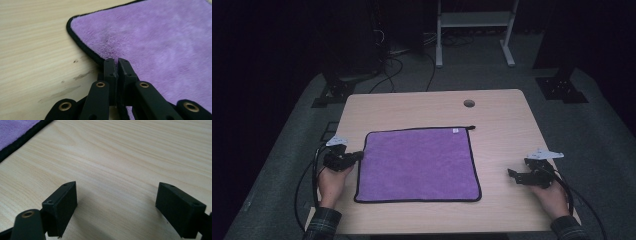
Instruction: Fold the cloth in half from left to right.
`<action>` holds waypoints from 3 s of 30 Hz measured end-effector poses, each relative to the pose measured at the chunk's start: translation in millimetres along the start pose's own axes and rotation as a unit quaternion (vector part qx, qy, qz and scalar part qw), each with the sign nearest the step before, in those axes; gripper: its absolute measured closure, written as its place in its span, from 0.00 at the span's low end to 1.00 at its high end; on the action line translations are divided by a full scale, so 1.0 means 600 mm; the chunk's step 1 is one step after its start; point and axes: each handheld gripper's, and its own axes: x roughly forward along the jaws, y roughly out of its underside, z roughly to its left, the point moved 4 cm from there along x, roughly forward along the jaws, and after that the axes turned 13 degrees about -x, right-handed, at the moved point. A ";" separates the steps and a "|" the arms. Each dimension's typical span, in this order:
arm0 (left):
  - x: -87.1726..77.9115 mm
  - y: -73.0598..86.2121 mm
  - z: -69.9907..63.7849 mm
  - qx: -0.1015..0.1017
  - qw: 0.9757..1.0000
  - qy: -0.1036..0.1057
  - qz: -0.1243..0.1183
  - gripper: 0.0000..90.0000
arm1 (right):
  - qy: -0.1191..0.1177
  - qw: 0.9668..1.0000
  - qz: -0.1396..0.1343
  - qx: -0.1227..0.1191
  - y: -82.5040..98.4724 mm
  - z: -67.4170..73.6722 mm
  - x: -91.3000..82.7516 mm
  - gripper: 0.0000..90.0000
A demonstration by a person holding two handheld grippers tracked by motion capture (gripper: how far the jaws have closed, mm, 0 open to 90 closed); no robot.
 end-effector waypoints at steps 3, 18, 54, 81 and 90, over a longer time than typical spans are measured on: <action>0.000 -0.007 -0.014 0.002 1.000 0.023 -0.009 0.95 | -0.002 1.000 0.000 -0.002 0.000 0.000 0.000 0.17; 0.032 -0.034 -0.095 0.040 0.993 0.107 -0.014 0.95 | -0.002 1.000 0.000 -0.002 0.000 0.000 0.000 0.17; 0.167 -0.075 -0.293 0.114 0.972 0.203 0.025 0.95 | -0.002 1.000 0.003 -0.002 0.000 0.000 0.001 0.14; 0.247 -0.082 -0.382 0.117 0.961 0.245 0.046 0.95 | -0.002 1.000 0.003 -0.002 0.000 0.000 0.001 0.14; 0.276 -0.079 -0.422 0.127 0.956 0.256 0.061 0.95 | -0.002 1.000 0.003 -0.002 0.000 0.000 0.001 0.14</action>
